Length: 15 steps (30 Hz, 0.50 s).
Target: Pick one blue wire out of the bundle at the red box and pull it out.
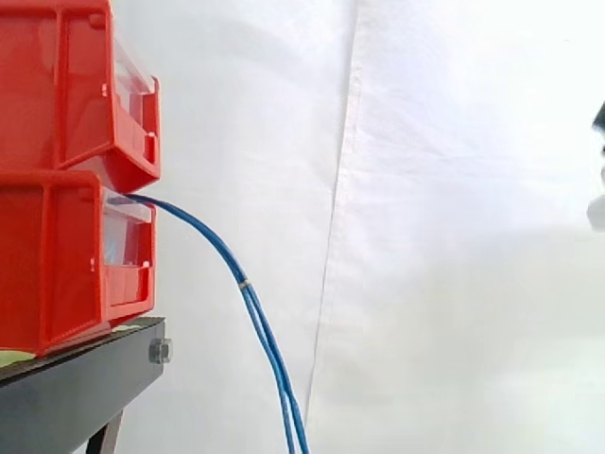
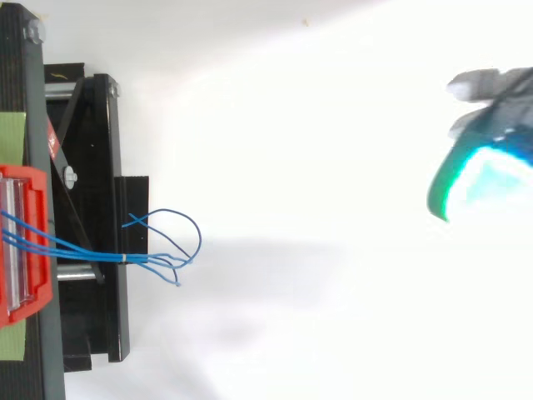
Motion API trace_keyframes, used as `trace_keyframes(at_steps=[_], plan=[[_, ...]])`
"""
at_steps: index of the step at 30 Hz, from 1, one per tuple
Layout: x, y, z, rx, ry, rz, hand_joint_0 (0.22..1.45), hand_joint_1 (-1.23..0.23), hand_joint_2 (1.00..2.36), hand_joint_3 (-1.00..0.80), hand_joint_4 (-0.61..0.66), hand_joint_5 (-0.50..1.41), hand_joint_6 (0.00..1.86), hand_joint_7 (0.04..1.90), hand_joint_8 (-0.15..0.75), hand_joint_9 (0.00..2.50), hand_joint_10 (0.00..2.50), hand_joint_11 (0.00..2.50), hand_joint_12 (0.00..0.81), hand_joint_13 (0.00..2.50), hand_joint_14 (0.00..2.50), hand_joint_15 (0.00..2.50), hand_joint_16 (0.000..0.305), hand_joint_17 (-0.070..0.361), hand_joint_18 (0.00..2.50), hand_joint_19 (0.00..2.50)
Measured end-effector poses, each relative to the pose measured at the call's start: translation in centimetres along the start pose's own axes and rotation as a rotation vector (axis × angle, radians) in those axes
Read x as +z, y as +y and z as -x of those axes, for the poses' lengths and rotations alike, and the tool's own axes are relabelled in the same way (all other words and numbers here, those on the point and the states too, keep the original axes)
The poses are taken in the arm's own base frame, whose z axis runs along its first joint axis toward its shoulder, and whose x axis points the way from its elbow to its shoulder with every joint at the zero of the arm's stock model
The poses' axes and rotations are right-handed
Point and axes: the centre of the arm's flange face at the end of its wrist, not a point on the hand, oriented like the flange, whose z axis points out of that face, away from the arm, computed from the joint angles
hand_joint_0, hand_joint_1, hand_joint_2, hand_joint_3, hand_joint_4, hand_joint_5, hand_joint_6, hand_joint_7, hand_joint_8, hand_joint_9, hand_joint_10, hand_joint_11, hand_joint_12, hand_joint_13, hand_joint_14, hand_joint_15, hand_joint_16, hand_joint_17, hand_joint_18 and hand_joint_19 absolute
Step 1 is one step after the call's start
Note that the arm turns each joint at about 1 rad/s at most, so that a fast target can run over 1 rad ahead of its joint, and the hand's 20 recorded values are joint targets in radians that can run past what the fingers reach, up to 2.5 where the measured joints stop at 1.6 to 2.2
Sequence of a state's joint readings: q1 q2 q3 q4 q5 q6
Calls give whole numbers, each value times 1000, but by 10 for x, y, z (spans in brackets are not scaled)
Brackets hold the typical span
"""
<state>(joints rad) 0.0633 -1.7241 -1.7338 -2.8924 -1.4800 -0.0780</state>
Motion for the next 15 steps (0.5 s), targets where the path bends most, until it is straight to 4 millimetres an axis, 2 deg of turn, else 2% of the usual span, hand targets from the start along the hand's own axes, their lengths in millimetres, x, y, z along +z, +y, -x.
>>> trace_keyframes(at_steps=[6, 15], plan=[[31, -42, -4, -2, -26, 6, 477, -650, 1000, -500, 249, -180, 502, 714, 249, 422, 0, 0, 349, 202, 2, 75, 65, 147, 6, 81], [69, -82, -2, -2, -163, 86, 477, -627, 1000, -500, 255, -179, 502, 711, 254, 451, 0, 0, 354, 221, 2, 88, 64, 144, 34, 113]])
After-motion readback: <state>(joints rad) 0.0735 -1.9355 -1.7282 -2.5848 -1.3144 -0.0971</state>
